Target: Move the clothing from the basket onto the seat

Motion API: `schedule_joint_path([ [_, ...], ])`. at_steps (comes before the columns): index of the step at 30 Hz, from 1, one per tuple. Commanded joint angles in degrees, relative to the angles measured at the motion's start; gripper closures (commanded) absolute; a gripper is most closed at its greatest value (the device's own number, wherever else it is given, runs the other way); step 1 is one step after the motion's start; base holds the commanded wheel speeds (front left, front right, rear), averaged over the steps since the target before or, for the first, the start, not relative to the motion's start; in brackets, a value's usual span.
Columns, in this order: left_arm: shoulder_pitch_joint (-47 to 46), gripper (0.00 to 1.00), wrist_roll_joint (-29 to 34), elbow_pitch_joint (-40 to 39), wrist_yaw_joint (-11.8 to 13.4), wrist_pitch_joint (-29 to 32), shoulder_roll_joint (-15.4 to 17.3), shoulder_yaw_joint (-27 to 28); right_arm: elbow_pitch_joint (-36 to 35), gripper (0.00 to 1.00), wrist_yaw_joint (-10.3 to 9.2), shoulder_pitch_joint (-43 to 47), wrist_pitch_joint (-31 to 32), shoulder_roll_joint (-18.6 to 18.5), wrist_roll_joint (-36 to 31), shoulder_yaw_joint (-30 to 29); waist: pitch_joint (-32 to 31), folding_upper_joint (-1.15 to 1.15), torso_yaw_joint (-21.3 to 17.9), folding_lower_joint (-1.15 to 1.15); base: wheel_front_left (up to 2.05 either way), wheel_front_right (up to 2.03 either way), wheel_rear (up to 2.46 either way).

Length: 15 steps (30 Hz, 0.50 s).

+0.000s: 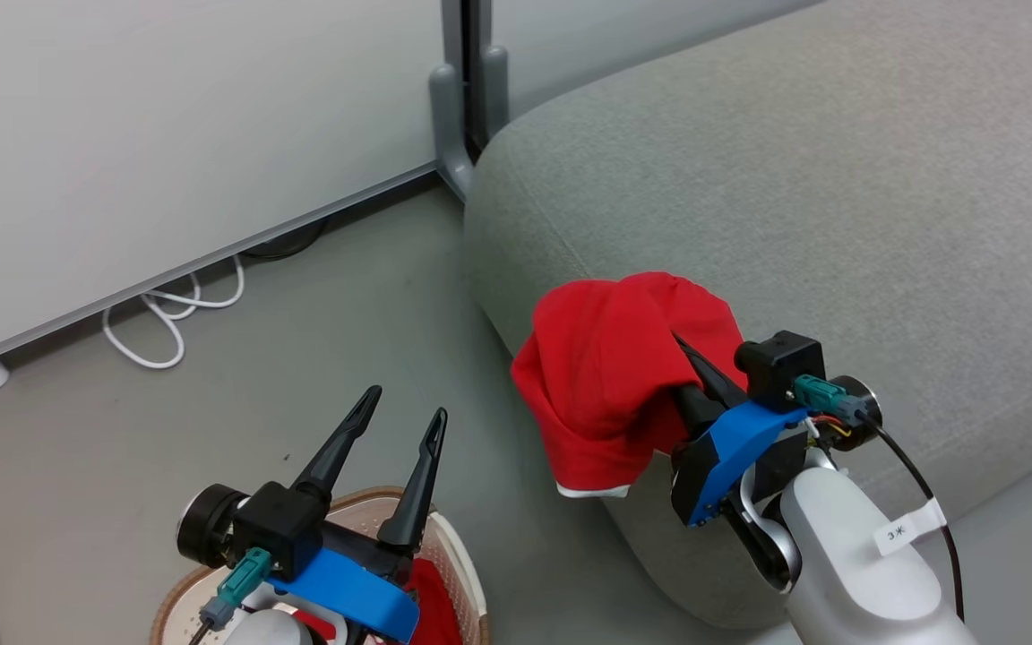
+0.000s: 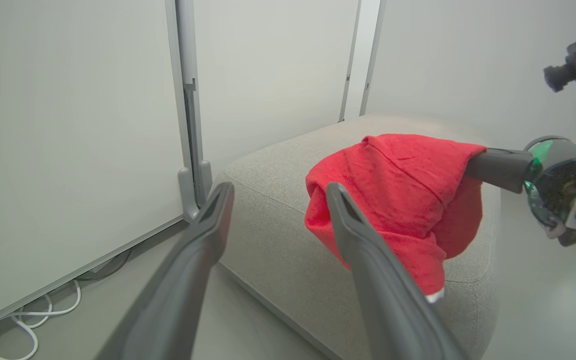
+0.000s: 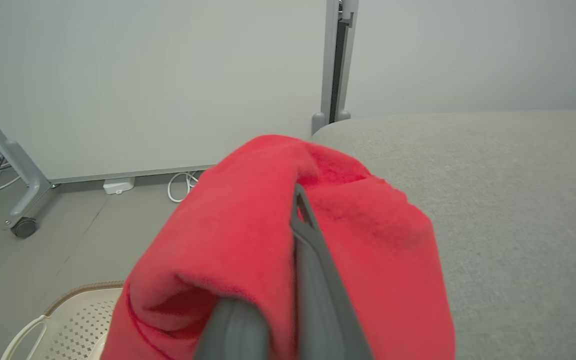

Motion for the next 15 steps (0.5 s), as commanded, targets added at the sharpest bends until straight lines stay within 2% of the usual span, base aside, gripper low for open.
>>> schedule_joint_path([
  [1,0.1,0.0,0.5,-0.4,-0.3,-0.3,0.2,0.4,-0.8,1.0,0.09,1.1,-0.5,0.0,-0.3,-0.4,0.9,0.0,-2.0,0.0,0.0,0.0,0.0],
  [15,0.3,0.0,1.2,-0.8,-0.3,-0.3,0.8,0.9,-4.0,1.0,0.09,3.8,0.2,0.0,-0.1,-2.4,2.2,0.0,-4.6,0.0,0.0,0.0,0.0],
])
